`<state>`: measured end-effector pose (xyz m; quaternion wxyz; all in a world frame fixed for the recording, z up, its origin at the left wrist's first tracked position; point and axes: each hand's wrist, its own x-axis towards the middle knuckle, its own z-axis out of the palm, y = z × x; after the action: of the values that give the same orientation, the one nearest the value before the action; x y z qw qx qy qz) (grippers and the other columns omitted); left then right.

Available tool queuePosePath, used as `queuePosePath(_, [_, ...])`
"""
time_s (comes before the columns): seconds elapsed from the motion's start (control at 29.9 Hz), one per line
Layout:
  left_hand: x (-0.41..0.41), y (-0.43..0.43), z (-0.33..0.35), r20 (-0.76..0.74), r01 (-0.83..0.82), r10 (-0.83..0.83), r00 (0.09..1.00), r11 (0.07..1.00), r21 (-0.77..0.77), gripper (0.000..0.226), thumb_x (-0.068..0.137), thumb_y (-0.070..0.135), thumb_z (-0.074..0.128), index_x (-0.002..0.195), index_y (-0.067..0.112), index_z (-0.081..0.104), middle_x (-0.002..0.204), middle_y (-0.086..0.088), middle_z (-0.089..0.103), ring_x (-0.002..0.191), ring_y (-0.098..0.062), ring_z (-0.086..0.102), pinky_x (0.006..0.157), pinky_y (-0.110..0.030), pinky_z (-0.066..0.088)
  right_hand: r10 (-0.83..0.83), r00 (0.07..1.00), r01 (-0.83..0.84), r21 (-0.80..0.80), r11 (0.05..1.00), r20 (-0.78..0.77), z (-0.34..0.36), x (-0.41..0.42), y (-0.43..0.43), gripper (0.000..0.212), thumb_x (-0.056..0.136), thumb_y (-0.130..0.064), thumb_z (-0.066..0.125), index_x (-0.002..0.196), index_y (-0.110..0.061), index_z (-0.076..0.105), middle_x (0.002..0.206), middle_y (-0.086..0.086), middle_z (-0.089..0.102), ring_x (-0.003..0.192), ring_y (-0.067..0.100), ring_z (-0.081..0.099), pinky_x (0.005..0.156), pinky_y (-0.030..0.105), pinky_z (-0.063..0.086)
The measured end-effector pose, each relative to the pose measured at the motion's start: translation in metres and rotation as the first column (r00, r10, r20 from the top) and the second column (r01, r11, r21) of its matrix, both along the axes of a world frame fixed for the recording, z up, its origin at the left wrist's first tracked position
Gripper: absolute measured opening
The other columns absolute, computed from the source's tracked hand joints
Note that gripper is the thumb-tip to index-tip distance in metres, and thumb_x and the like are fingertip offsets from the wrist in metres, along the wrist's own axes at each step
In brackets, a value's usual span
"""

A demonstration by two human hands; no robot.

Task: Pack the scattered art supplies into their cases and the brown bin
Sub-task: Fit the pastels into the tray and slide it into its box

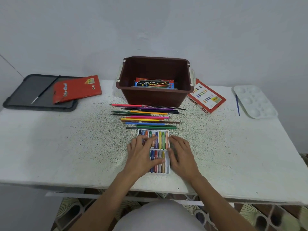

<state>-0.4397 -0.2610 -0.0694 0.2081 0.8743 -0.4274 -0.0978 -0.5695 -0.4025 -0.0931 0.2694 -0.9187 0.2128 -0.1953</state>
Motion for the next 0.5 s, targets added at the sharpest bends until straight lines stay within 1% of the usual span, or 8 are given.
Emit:
queuePosePath(0.07, [0.005, 0.002, 0.001, -0.010, 0.028, -0.029, 1.000, 0.999, -0.023, 0.083, 0.072, 0.079, 0.055, 0.143, 0.039, 0.036, 0.133, 0.005, 0.032, 0.124, -0.014, 0.027, 0.101, -0.032, 0.023, -0.003, 1.000, 0.003, -0.005, 1.000, 0.001, 0.000, 0.000, 0.000, 0.042, 0.100, -0.025, 0.046, 0.139, -0.012, 0.049, 0.140, 0.000, 0.050, 0.131, 0.015, 0.038, 0.108, 0.030, 0.035])
queuePosePath(0.13, [0.014, 0.003, 0.003, -0.045, 0.003, -0.008, 0.999, 0.995, -0.097, 0.071, 0.079, 0.076, 0.049, 0.138, 0.038, 0.043, 0.133, 0.006, 0.035, 0.125, -0.013, 0.028, 0.102, -0.031, 0.021, -0.003, 1.000, 0.003, -0.010, 1.000, 0.002, 0.000, -0.001, 0.000, 0.042, 0.100, -0.026, 0.045, 0.139, -0.011, 0.050, 0.139, 0.001, 0.050, 0.130, 0.016, 0.038, 0.108, 0.029, 0.034])
queuePosePath(0.23, [0.039, 0.001, 0.004, -0.032, -0.141, 0.138, 0.990, 0.973, -0.185, 0.043, 0.092, 0.052, 0.054, 0.128, 0.029, 0.055, 0.129, 0.000, 0.046, 0.123, -0.016, 0.038, 0.101, -0.034, 0.024, -0.007, 1.000, 0.006, -0.018, 1.000, -0.003, 0.000, -0.001, 0.000, 0.042, 0.100, -0.027, 0.045, 0.139, -0.011, 0.050, 0.139, 0.001, 0.050, 0.130, 0.015, 0.039, 0.107, 0.026, 0.031])
queuePosePath(0.3, [0.060, 0.000, 0.004, 0.007, -0.222, 0.228, 0.974, 0.951, -0.214, 0.031, 0.094, 0.034, 0.058, 0.123, 0.023, 0.059, 0.121, -0.004, 0.052, 0.116, -0.020, 0.046, 0.101, -0.039, 0.030, -0.007, 1.000, 0.007, -0.017, 1.000, -0.005, 0.001, 0.000, 0.000, 0.042, 0.100, -0.026, 0.045, 0.139, -0.011, 0.050, 0.139, 0.001, 0.051, 0.130, 0.015, 0.039, 0.107, 0.025, 0.030])
queuePosePath(0.33, [0.070, -0.001, 0.005, 0.039, -0.239, 0.253, 0.967, 0.947, -0.217, 0.028, 0.094, 0.027, 0.059, 0.121, 0.021, 0.060, 0.118, -0.005, 0.054, 0.111, -0.022, 0.048, 0.100, -0.042, 0.035, -0.007, 1.000, 0.007, -0.017, 1.000, -0.007, 0.001, 0.000, 0.000, 0.042, 0.100, -0.026, 0.045, 0.139, -0.011, 0.050, 0.139, 0.001, 0.051, 0.130, 0.015, 0.039, 0.107, 0.025, 0.030])
queuePosePath(0.4, [0.087, -0.002, 0.004, 0.126, -0.248, 0.274, 0.953, 0.950, -0.190, 0.026, 0.093, 0.016, 0.059, 0.119, 0.018, 0.062, 0.113, -0.008, 0.056, 0.106, -0.025, 0.052, 0.094, -0.045, 0.040, -0.007, 1.000, 0.007, -0.019, 1.000, -0.008, 0.000, 0.000, 0.000, 0.043, 0.100, -0.026, 0.045, 0.139, -0.011, 0.050, 0.139, 0.001, 0.051, 0.130, 0.015, 0.039, 0.107, 0.025, 0.030])
queuePosePath(0.43, [0.094, -0.002, 0.003, 0.171, -0.245, 0.273, 0.947, 0.955, -0.164, 0.027, 0.092, 0.013, 0.058, 0.119, 0.015, 0.062, 0.113, -0.010, 0.057, 0.105, -0.028, 0.053, 0.091, -0.046, 0.041, -0.007, 1.000, 0.007, -0.017, 1.000, -0.009, 0.000, 0.000, 0.000, 0.043, 0.100, -0.027, 0.045, 0.139, -0.011, 0.050, 0.139, 0.001, 0.050, 0.130, 0.015, 0.038, 0.107, 0.025, 0.030])
queuePosePath(0.5, [0.106, -0.003, 0.003, 0.238, -0.227, 0.240, 0.941, 0.971, -0.080, 0.031, 0.091, 0.010, 0.058, 0.121, 0.013, 0.062, 0.117, -0.013, 0.058, 0.107, -0.032, 0.053, 0.090, -0.048, 0.041, -0.004, 1.000, 0.003, -0.017, 1.000, -0.012, 0.001, 0.000, 0.000, 0.042, 0.100, -0.026, 0.045, 0.139, -0.012, 0.050, 0.139, 0.001, 0.050, 0.130, 0.015, 0.038, 0.107, 0.026, 0.030])
